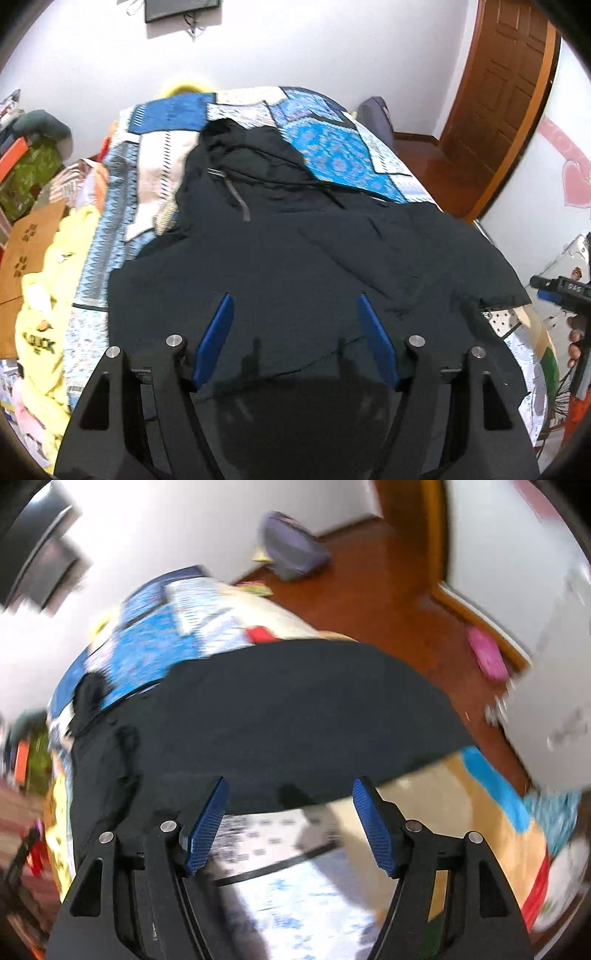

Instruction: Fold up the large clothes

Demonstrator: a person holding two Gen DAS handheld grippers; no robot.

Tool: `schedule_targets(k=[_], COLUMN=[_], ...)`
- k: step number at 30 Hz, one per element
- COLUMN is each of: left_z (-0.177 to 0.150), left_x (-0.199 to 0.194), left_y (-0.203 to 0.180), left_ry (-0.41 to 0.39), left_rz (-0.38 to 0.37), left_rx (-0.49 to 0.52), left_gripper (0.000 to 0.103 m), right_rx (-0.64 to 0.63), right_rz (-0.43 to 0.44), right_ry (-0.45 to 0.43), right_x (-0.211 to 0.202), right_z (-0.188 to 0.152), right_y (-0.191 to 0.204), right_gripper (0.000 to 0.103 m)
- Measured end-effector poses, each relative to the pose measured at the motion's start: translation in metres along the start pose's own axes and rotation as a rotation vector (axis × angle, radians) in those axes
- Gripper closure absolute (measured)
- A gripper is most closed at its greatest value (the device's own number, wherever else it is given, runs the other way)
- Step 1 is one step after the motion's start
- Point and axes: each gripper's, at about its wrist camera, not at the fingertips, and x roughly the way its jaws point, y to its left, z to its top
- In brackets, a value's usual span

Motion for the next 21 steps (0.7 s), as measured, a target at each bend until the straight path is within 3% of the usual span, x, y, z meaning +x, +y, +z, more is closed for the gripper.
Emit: schedule_targets(k=[4,10,18,21], left_z=[0.001,0.003,-0.003,-0.007], left_x=[0.018,0.039,0.051,0.050], left_y=[-0.015,-0.022,-0.017,-0.012], left_ry=[0.025,0.058,0.081,0.083], left_rz=[-0.031,-0.052,-0.038,-0.032], left_rx=[0.005,-0.004,-0.014,-0.022], left_gripper=[0.035,0.035,0.035,0.035], right_rx=[0.158,0.286,0.259,0.250], right_rz=[0.010,0.052,-0.061,-0.090], right_ry=[0.045,0.045,-0.022,-0.056], right_x=[0.017,0.036,0.056,0.057], right_z=[0.004,0.006,0.026,0.034], right_y=[-0.039,-0.057,-0.048,-0.046], right_gripper=[0.037,0.035,0.034,0.038])
